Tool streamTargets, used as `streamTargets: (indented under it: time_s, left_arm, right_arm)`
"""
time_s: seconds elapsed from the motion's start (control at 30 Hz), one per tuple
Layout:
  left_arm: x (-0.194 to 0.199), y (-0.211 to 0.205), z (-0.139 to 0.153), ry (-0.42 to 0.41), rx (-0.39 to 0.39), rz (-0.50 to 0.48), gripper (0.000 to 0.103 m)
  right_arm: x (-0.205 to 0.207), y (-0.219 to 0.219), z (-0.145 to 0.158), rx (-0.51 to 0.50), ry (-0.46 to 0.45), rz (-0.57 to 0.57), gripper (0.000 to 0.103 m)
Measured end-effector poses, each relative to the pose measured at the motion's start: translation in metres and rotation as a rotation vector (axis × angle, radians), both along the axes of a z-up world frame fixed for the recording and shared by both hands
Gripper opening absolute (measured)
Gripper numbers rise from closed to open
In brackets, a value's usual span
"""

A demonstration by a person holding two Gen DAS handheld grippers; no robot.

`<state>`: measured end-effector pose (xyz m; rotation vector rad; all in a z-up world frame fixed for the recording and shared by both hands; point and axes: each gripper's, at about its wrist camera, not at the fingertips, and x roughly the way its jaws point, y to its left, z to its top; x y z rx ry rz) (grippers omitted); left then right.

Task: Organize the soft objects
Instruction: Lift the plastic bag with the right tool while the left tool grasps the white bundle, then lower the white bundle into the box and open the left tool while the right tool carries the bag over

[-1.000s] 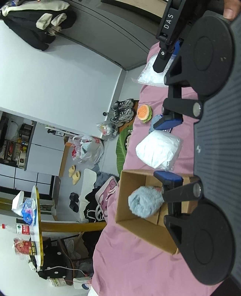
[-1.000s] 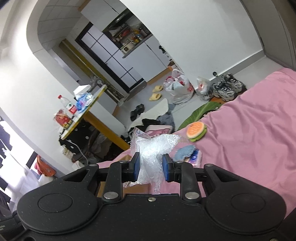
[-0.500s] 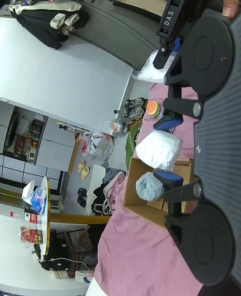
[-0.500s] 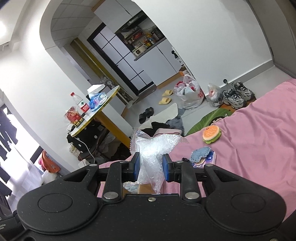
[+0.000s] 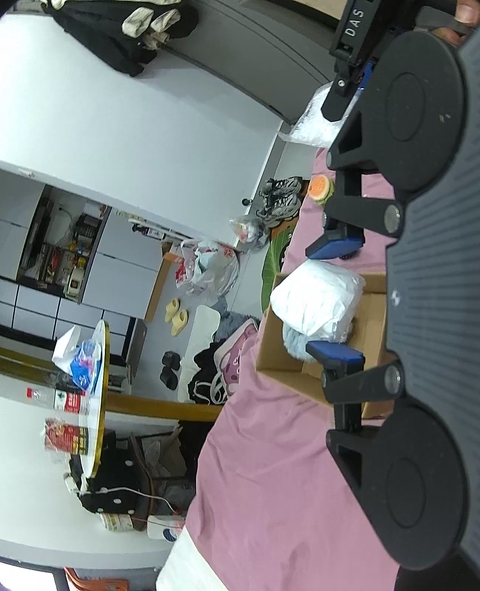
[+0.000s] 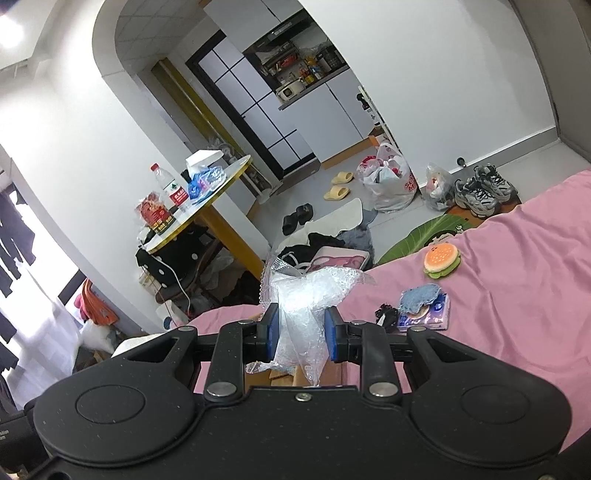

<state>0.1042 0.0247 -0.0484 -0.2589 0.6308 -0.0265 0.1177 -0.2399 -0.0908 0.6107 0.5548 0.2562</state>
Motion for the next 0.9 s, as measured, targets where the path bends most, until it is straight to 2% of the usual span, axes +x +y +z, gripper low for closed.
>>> streamTargets:
  time_s: [0.2,0.53,0.9]
  left_arm:
    - [0.009,0.015,-0.003,-0.001,-0.001,0.027,0.047]
    - [0.041,0.033,-0.017,0.042,0.011,0.047,0.047]
    - [0.078,0.043,-0.052,0.123,0.000,0.044,0.047]
  right_arm:
    - [0.008,0.017,-0.002,-0.008,0.013,0.027,0.025]
    - [0.026,0.038,-0.007,-0.039,0.056,0.048,0.025]
    - [0.049,0.063,-0.020,-0.090,0.091,0.076,0.025]
